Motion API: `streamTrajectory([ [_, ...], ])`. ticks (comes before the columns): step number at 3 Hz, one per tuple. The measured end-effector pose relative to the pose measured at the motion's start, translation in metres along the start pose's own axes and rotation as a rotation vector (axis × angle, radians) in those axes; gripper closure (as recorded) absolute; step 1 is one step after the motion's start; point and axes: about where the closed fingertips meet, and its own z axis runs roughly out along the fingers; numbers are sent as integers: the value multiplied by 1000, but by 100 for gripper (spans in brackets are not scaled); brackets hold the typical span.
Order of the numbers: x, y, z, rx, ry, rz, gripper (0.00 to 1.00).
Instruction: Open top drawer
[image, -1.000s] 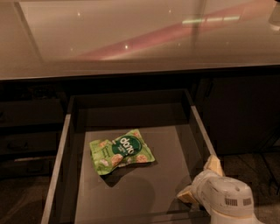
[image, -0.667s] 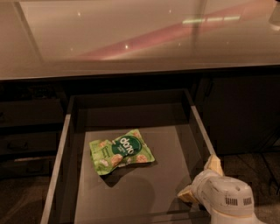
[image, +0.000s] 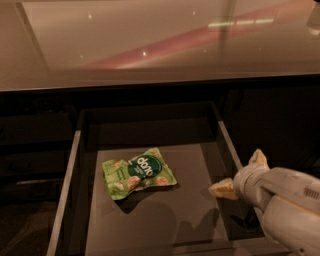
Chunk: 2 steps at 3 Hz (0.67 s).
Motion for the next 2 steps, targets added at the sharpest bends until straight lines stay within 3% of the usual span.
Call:
streamTrajectory([
  [1,-14,2,-4,-35,-58,53,0],
  [2,-14,2,-4,-36,-57,51,0],
])
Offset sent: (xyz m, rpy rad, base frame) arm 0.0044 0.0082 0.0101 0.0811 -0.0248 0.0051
